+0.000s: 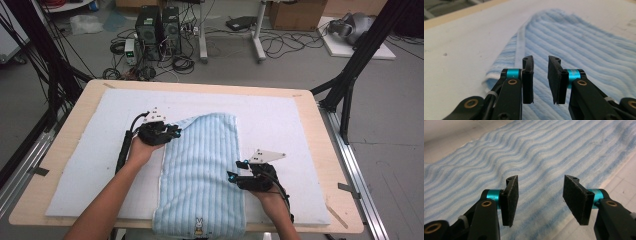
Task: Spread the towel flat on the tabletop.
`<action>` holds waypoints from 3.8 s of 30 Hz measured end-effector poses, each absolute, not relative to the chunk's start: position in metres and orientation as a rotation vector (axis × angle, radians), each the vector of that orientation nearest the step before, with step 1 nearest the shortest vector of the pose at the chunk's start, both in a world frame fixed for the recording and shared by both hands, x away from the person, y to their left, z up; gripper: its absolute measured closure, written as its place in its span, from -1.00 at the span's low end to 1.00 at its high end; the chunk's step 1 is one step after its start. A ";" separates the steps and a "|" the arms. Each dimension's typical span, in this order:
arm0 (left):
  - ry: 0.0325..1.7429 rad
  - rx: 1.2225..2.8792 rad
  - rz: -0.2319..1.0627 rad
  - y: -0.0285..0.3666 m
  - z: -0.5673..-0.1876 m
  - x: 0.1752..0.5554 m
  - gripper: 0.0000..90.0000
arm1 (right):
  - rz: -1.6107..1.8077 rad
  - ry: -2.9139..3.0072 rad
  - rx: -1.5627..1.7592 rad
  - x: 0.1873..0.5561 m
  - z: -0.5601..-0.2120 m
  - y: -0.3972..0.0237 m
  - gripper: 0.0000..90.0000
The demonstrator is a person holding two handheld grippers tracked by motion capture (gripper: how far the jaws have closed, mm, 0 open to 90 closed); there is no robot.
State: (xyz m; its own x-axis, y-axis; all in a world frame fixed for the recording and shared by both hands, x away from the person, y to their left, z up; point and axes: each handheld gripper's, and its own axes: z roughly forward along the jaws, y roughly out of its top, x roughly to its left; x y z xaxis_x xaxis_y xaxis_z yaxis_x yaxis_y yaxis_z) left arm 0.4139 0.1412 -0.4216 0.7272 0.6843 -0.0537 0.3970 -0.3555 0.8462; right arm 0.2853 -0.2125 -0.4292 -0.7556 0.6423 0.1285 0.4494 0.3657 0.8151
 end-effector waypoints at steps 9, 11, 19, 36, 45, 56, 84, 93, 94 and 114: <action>0.861 2.141 0.376 0.123 -0.435 0.434 0.79 | 1.328 2.419 0.983 0.286 -0.430 -0.216 0.02; 0.874 2.153 0.421 0.122 -0.437 0.437 0.76 | 1.332 2.419 0.982 0.285 -0.430 -0.216 0.02; 1.031 2.056 0.547 0.127 -0.446 0.457 0.77 | 1.309 2.436 0.993 0.287 -0.433 -0.214 0.00; 1.188 1.910 0.485 0.158 -0.442 0.456 0.21 | 1.203 2.325 1.106 0.307 -0.433 -0.221 -0.08; 1.163 2.013 0.468 0.154 -0.445 0.452 0.43 | 1.133 2.210 1.273 0.373 -0.434 -0.218 0.21; 1.237 1.897 0.514 0.149 -0.450 0.460 0.96 | 1.047 2.135 1.426 0.423 -0.449 -0.199 0.93; 1.179 1.758 0.552 0.165 -0.433 0.455 0.28 | 0.966 2.054 1.378 0.434 -0.433 -0.190 0.53; 1.078 1.726 0.472 0.170 -0.426 0.427 0.15 | 1.079 2.129 1.215 0.394 -0.419 -0.206 0.50; 1.064 1.717 0.475 0.171 -0.427 0.422 0.15 | 1.095 2.139 1.199 0.388 -0.417 -0.209 0.49; 0.811 1.620 0.381 0.206 -0.418 0.359 -0.60 | 1.248 2.096 1.161 0.326 -0.419 -0.248 -0.77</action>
